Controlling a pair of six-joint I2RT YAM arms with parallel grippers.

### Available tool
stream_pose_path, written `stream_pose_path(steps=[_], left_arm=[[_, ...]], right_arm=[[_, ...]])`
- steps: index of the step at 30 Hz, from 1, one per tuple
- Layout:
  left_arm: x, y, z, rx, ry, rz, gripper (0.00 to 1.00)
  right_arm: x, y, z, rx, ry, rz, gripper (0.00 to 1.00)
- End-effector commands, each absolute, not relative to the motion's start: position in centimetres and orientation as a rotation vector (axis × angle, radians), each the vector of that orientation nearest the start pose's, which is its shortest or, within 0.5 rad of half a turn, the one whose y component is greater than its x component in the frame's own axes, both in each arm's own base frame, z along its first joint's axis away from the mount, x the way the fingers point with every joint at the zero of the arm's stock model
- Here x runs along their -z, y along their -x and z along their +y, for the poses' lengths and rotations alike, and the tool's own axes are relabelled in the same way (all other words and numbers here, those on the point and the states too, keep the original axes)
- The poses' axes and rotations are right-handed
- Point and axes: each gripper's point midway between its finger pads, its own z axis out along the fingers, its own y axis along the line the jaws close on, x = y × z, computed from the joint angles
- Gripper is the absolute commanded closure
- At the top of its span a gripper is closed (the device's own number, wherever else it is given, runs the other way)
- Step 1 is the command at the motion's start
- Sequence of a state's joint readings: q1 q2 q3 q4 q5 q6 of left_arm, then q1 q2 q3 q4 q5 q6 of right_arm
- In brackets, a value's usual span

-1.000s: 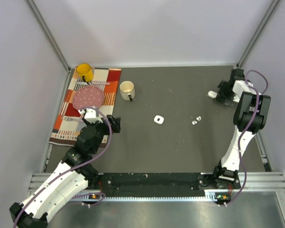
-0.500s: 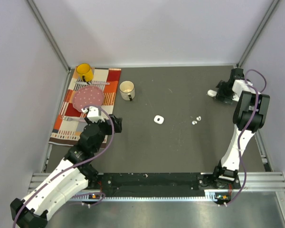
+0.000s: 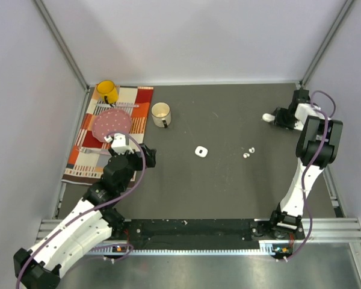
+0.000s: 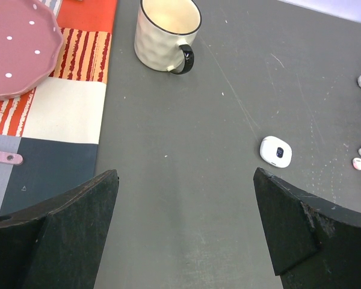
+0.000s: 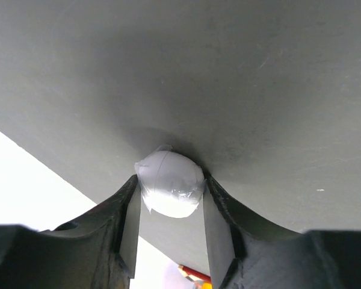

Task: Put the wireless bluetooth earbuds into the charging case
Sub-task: Pick up the charging case from the corner of the board, then pass from the right arm to the left

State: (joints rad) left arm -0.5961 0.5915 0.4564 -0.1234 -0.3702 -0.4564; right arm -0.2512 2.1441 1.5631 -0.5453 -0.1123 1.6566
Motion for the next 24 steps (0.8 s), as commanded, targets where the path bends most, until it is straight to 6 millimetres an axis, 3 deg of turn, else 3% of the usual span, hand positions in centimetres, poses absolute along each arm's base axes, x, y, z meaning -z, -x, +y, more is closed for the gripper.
stream_pose_path(steps=[1,3,4,6,7,8,11,16,17,19,20,21,22,24], left_arm=[[-22.2,-25.9,-11.6,0.458,0.196,1.730,0.01],[-22.4,-25.8,-11.8,0.480,0.190,1.724,0.01],[-22.2,-25.7,-11.8,0.482,0.188,1.726,0.01],[-22.2,-25.6,-12.2,0.504,0.178,1.729,0.01],[-22.2,-25.4,-12.7,0.527,0.155,1.737,0.01],[-22.2,-25.3,-12.8,0.533,0.144,1.740,0.01],[-22.5,-25.0,-13.5,0.581,0.133,1.745,0.01],[-23.2,-24.9,-13.8,0.643,0.195,1.726,0.01],[-23.3,-25.0,-13.7,0.647,0.223,1.721,0.01],[-23.3,-25.0,-13.7,0.669,0.251,1.719,0.01],[-23.7,-24.9,-14.2,0.692,0.226,1.716,0.01],[-24.0,-24.6,-14.7,0.712,0.188,1.711,0.01],[-24.4,-24.4,-15.0,0.715,0.128,1.699,0.01],[-25.1,-23.9,-16.0,0.770,0.059,1.673,0.01]], right_arm=[[-1.8,-48.3,-7.0,0.532,2.679,-1.982,0.67],[-1.9,-48.0,-6.6,0.557,2.641,-2.025,0.77],[-2.1,-48.0,-6.5,0.572,2.612,-2.075,0.91],[-3.2,-48.3,-6.1,0.664,2.579,-2.140,0.94],[-3.7,-48.5,-5.9,0.714,2.558,-2.192,1.00],[-5.7,-48.8,-5.7,0.811,2.549,-2.231,1.00],[-7.5,-48.4,-5.1,0.963,2.530,-2.316,1.00],[-14.7,-46.9,-3.7,1.328,2.435,-2.575,1.00],[-14.8,-45.9,-3.1,1.350,2.414,-2.592,1.00],[-18.7,-44.8,-2.0,1.538,2.340,-2.691,1.00],[-18.3,-43.7,-1.2,1.545,2.314,-2.700,1.00],[-19.1,-43.1,-0.7,1.594,2.287,-2.724,1.00],[-21.6,-42.0,0.4,1.701,2.232,-2.777,1.00],[-22.3,-40.2,2.1,1.758,2.164,-2.820,1.00]])
